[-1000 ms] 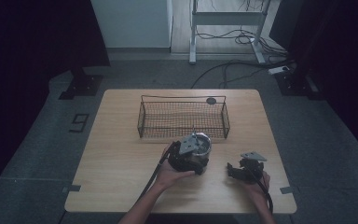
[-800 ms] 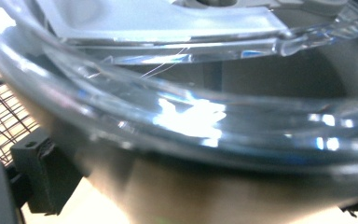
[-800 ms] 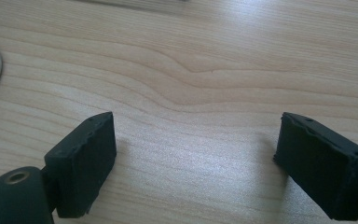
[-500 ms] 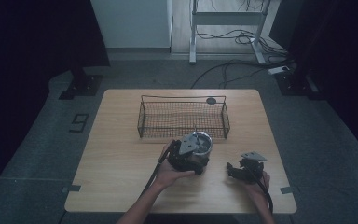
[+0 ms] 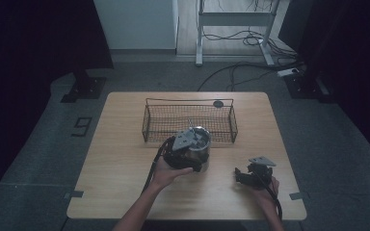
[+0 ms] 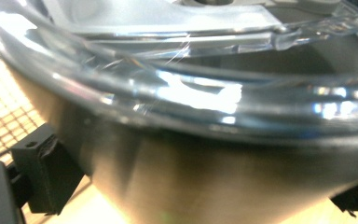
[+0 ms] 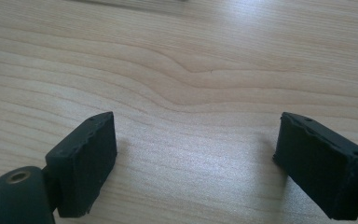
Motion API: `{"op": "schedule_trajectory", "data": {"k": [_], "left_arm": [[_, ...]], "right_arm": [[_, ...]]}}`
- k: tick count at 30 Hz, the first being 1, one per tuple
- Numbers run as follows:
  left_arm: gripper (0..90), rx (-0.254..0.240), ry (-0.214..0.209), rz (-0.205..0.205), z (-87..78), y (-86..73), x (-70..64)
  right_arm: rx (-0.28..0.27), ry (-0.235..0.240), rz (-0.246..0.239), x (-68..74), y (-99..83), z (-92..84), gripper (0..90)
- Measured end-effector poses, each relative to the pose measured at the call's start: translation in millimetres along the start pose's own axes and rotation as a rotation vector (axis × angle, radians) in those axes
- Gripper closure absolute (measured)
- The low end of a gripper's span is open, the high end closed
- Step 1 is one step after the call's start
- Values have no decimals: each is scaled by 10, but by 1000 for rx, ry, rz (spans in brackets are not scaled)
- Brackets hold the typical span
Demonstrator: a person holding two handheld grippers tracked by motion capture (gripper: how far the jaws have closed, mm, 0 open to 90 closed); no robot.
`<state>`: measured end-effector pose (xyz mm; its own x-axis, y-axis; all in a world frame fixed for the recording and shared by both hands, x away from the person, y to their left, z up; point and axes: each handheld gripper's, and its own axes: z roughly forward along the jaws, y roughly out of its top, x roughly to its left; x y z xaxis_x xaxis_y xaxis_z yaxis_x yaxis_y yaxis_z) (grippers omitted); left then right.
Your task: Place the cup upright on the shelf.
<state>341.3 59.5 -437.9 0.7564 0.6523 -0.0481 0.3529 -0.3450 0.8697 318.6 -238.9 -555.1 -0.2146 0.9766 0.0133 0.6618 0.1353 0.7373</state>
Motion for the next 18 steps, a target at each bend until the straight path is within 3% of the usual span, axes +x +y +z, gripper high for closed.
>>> {"op": "schedule_trajectory", "data": {"k": [6,18], "left_arm": [[42,-29,6,-20,-95,82,102],[42,-41,25,-44,-182,144,267]], "right_arm": [[2,1,-1,-1,1,-1,121],[2,1,-1,-1,1,-1,121]]}}
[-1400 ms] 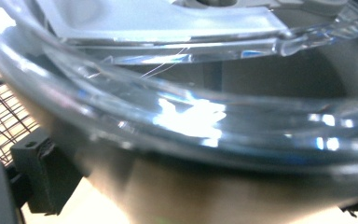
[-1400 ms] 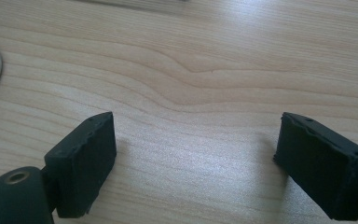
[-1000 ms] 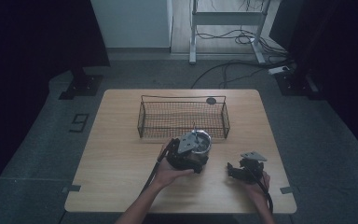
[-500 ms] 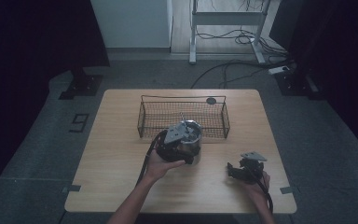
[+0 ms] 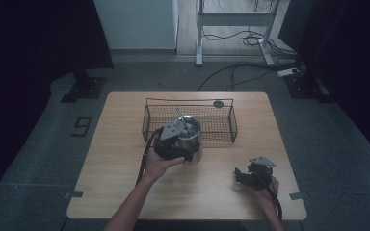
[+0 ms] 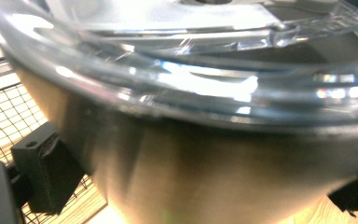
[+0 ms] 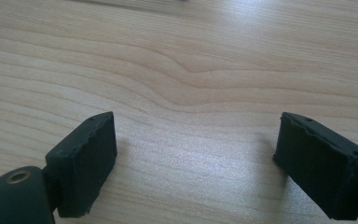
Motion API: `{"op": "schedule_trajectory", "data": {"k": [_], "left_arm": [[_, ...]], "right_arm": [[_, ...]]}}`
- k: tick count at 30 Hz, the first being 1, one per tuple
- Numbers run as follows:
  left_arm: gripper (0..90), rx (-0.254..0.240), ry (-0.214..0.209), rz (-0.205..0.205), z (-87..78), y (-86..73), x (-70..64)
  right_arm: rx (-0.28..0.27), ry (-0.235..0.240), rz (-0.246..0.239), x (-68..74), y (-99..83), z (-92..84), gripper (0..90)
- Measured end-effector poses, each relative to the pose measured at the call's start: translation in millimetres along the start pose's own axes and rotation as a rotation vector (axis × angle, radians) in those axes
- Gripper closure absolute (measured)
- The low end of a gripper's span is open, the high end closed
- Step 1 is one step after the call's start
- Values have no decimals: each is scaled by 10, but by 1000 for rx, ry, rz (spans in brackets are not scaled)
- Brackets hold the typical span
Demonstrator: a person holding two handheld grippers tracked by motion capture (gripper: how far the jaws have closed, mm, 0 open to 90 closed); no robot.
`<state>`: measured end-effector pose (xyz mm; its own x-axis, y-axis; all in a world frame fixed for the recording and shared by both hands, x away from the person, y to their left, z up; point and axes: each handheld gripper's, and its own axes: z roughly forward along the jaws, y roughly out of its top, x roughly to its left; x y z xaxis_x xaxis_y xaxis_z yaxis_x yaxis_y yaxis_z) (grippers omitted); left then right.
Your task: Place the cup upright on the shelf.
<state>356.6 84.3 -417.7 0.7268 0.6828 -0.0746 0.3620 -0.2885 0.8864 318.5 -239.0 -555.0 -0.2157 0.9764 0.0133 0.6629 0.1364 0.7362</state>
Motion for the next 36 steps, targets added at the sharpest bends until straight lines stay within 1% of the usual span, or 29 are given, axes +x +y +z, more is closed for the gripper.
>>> {"op": "schedule_trajectory", "data": {"k": [4,12,15,17,26,33,36], "left_arm": [[42,-5,-10,-19,-2,24,41],[42,-8,11,-19,-9,90,99],[42,-20,-6,-38,-24,104,134],[42,-24,-7,-43,-33,114,152],[42,-28,28,-32,-51,199,224],[42,-24,46,-26,-27,252,265],[42,-20,46,-21,-8,280,282]], "right_arm": [[0,0,0,0,0,0,121],[0,0,0,0,0,0,121],[0,0,1,0,0,0,121],[0,0,1,0,0,0,121],[-1,-1,1,1,0,1,121],[-2,-1,2,1,0,1,121],[-2,-1,1,1,-1,1,121]]}}
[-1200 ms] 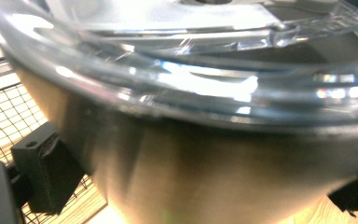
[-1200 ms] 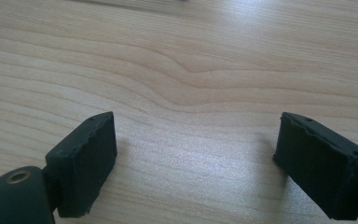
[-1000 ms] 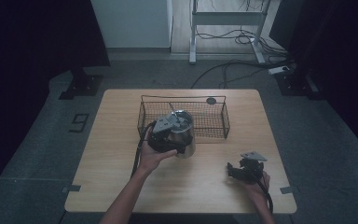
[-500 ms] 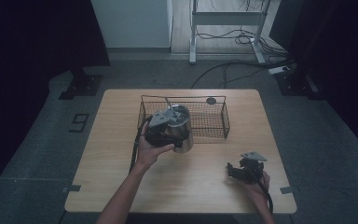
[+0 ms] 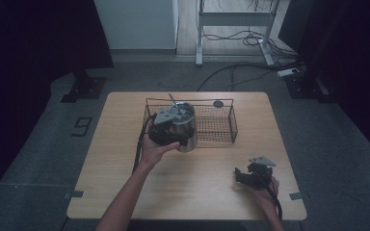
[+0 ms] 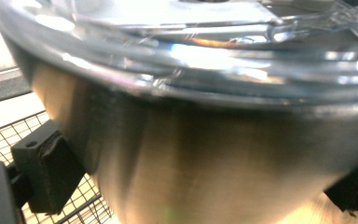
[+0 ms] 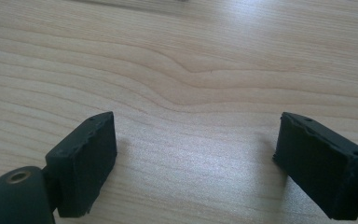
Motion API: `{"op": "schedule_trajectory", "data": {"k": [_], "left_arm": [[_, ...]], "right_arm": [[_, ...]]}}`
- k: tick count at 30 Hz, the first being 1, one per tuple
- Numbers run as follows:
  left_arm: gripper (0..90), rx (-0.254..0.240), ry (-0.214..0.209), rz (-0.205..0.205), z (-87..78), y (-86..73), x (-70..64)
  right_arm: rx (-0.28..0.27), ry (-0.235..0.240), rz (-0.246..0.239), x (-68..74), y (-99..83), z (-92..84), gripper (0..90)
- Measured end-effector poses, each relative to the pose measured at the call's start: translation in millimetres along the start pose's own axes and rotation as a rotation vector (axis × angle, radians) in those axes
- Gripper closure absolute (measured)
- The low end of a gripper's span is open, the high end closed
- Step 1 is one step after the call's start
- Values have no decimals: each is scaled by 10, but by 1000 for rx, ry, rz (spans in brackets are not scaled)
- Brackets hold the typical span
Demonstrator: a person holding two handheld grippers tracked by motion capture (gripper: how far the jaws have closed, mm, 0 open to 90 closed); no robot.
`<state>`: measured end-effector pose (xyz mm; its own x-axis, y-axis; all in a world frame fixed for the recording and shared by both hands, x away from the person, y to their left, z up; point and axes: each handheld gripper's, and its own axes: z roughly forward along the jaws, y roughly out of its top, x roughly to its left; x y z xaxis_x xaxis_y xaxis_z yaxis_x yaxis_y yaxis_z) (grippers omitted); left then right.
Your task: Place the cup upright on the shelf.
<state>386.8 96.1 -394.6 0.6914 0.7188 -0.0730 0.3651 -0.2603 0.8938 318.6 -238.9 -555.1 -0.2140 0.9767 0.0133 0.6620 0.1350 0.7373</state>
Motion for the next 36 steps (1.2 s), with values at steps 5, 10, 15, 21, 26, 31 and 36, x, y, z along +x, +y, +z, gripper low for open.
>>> {"op": "schedule_trajectory", "data": {"k": [5,10,15,21,26,31,36], "left_arm": [[42,2,3,8,41,42,25],[42,3,6,6,63,91,61],[42,-1,13,2,79,135,109],[42,2,27,-1,132,162,169],[42,-3,37,-2,160,194,208],[42,-10,43,-7,177,229,242],[42,-8,52,-5,199,267,273]], "right_arm": [[0,0,-1,-1,0,0,121],[1,0,-1,-1,0,0,121],[1,0,-1,-1,0,0,121],[1,0,-1,-1,0,-1,121],[0,0,-2,-1,-1,0,121],[0,0,-2,-1,-1,0,121],[-1,0,-1,-1,-1,1,121]]}}
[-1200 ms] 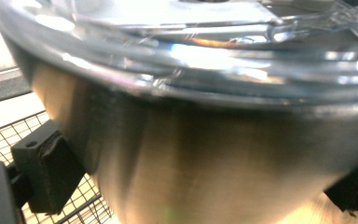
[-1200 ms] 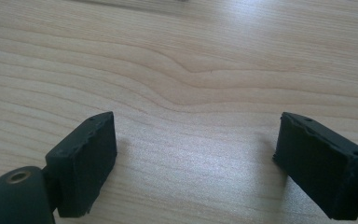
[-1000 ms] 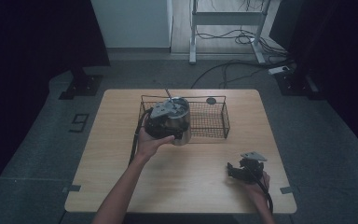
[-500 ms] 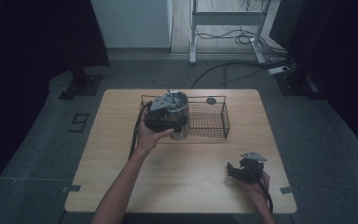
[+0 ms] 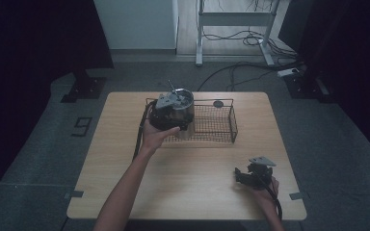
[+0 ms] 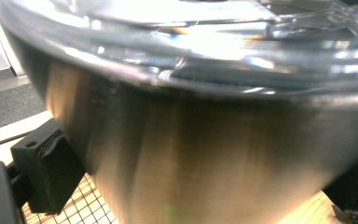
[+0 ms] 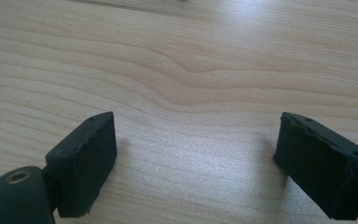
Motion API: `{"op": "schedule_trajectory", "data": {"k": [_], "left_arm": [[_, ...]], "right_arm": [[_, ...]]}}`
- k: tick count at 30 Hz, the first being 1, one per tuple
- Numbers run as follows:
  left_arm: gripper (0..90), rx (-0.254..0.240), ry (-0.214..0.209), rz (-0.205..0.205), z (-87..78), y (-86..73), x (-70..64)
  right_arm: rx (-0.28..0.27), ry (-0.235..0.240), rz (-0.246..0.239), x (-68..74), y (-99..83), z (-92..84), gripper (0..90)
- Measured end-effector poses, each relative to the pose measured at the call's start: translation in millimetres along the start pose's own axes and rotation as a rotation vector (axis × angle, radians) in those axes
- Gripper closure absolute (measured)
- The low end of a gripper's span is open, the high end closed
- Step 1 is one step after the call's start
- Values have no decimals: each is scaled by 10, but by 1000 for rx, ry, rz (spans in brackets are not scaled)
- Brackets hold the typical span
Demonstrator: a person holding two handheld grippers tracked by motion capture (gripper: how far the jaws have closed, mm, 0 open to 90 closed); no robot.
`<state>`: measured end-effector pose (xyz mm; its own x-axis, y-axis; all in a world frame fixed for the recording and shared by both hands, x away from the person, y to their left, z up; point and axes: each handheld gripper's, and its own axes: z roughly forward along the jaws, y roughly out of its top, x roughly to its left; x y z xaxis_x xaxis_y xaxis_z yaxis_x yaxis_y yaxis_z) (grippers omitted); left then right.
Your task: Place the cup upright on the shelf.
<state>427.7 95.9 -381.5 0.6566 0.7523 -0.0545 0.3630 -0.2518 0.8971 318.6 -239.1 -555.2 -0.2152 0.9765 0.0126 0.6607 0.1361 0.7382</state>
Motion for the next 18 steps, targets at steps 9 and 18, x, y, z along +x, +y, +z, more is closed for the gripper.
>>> {"op": "schedule_trajectory", "data": {"k": [9,18], "left_arm": [[42,3,16,8,69,48,46],[42,3,35,10,128,116,91]], "right_arm": [[-1,0,-1,-1,0,0,121],[-1,0,-1,-1,0,0,121]]}}
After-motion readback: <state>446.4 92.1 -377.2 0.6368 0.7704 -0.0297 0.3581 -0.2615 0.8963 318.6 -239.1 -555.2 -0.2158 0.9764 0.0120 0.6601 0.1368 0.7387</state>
